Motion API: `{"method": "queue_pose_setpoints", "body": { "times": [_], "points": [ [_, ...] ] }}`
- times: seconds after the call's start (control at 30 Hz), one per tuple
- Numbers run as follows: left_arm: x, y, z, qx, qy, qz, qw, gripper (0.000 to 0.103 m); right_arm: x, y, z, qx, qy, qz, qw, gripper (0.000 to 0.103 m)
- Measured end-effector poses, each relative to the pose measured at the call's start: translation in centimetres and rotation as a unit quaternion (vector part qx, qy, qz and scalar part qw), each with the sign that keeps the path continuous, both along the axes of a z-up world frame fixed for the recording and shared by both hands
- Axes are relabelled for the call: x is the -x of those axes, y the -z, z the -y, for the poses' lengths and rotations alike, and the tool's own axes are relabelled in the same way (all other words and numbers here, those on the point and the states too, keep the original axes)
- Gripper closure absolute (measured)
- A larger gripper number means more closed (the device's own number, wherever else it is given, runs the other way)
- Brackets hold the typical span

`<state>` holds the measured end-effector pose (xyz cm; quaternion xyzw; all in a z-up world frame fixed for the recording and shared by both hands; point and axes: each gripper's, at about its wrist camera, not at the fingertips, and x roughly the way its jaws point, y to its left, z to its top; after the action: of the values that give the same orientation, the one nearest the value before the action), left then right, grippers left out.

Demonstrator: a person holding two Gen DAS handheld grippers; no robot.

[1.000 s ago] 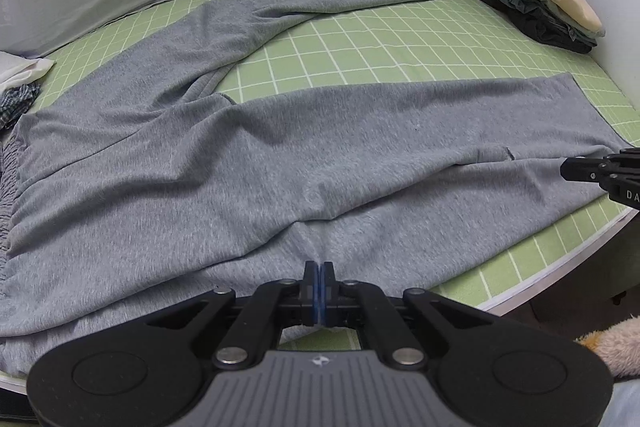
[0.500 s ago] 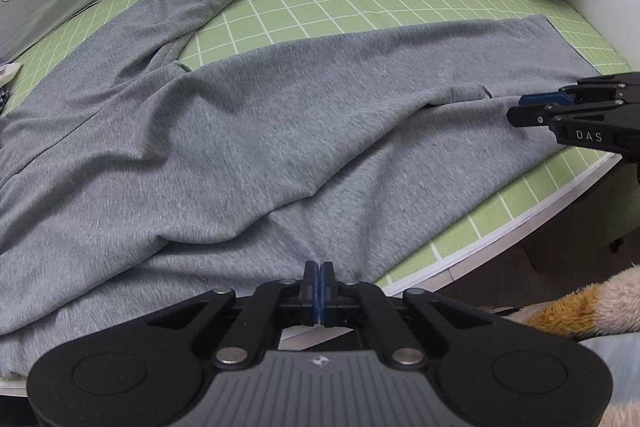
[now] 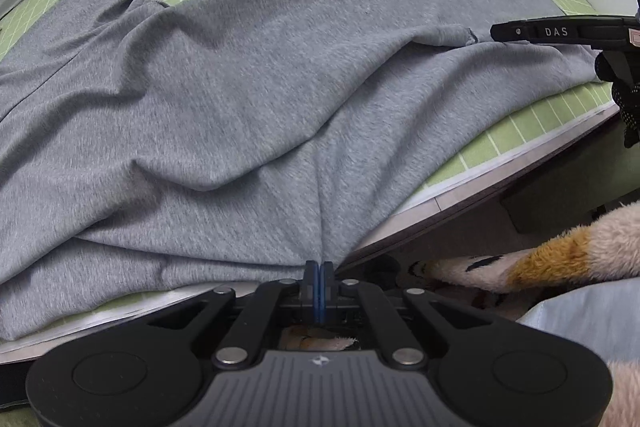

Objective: Fold clothes

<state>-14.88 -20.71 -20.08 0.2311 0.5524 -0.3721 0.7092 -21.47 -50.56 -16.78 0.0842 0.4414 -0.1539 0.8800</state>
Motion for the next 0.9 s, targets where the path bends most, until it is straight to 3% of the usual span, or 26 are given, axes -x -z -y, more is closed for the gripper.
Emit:
{"method": "queue_pose_setpoints", "body": {
  "times": [0.13,0.23,0.4,0.6,0.73,0.9],
  "points": [
    [0.4,0.6,-0.2,-0.004,0.020,-0.040,0.9990,0.102,0.6,0.2,0.5,-0.002,0.017,-0.003,1.000,0.069],
    [0.1,-0.5,-0.5,0.015,0.010,-0.021,0.9996,0.099,0.9,0.2,1.2,-0.003,0.031,0.000,1.000,0.065],
    [-2.6,-3.1,-1.7,0.053,-0.062,0.035,0.9960,0.094,0.8,-0.1,2.7,0.010,0.062,0.005,0.998,0.056],
    [-7.2,-3.6,-2.0,0.059,-0.164,0.064,0.9826,0.080,0.4,-0.2,5.8,0.027,0.107,0.008,0.994,0.050],
    [-10.3,-3.1,-1.7,0.062,-0.244,0.048,0.9666,0.074,0.3,-0.2,9.0,0.027,0.159,0.006,0.987,0.045],
    [-14.2,-2.9,0.1,0.064,-0.297,0.048,0.9516,0.062,0.1,0.2,13.7,0.016,0.221,0.011,0.975,0.037]
  ]
}}
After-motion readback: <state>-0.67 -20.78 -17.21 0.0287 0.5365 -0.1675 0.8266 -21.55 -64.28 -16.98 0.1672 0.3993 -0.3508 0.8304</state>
